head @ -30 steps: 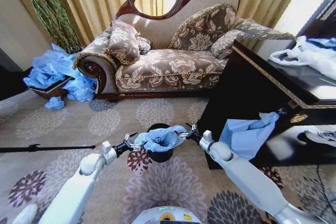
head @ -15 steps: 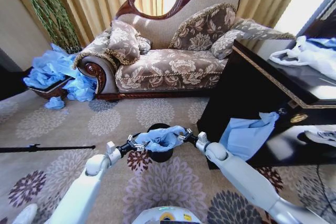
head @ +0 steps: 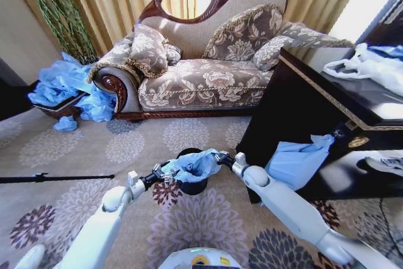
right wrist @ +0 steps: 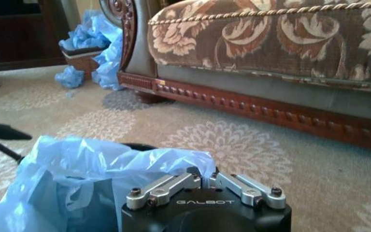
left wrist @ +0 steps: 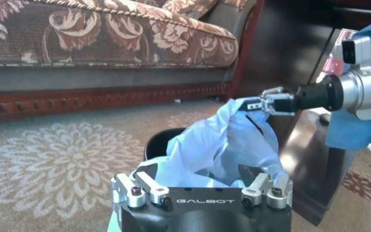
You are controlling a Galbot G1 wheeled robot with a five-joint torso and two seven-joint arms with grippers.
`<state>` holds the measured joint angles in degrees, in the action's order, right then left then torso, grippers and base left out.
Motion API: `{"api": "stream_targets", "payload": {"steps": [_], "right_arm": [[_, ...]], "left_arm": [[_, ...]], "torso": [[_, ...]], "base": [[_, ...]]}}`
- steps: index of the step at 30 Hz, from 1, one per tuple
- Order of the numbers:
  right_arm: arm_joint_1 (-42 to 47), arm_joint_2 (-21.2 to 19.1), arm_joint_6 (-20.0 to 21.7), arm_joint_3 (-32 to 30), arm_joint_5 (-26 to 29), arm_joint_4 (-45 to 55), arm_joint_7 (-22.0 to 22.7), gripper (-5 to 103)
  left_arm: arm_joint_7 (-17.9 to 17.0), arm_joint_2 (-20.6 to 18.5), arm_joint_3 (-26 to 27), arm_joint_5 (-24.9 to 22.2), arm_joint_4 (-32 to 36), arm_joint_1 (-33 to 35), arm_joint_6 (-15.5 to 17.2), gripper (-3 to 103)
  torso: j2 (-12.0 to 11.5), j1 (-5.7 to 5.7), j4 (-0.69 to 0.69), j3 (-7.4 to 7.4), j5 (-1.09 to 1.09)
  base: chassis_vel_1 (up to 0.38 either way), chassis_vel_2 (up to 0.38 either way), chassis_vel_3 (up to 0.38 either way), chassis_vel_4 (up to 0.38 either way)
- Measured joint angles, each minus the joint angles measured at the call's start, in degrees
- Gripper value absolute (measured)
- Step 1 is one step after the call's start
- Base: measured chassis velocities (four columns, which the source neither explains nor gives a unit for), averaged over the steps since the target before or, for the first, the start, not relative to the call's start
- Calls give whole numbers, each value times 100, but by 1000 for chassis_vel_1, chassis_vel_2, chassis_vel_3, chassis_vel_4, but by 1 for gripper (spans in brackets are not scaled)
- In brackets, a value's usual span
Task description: Place a garbage bag over the trash bin.
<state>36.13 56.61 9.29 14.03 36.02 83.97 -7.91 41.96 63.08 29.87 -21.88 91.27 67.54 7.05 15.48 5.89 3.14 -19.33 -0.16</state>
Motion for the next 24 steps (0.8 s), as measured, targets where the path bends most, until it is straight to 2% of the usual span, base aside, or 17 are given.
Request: {"api": "stream_targets", "payload": {"steps": [10,11,13,14,17,24], "right_arm": [[-100,-7,105,30,190,71,74,0],[-114,-9,127,28,227,88,60,0],[-112,12,127,16,223,70,39,0],[-92,32,122,-7,211,50,33,0],[-19,76,111,-70,175,26,16,0],[136,204,62,-227,103,16,4,0]], "left_arm": [[-32,-89,1,-120,-28,19,-15,88],[-179,-142,-5,-189,-38,-14,4,86],[-410,-189,-42,-233,-70,-92,80,94],[-519,-216,-75,-248,-91,-144,132,94],[-648,-292,-169,-262,-132,-257,216,98],[-541,-373,-358,-102,-471,-614,242,99]], "torso": [[0,0,0,0,0],[0,0,0,0,0],[0,0,0,1,0],[0,0,0,1,0],[0,0,1,0,0],[0,0,1,1,0]], "base": [[0,0,0,0],[0,0,0,0],[0,0,0,0],[0,0,0,0],[0,0,0,0],[0,0,0,0]]}}
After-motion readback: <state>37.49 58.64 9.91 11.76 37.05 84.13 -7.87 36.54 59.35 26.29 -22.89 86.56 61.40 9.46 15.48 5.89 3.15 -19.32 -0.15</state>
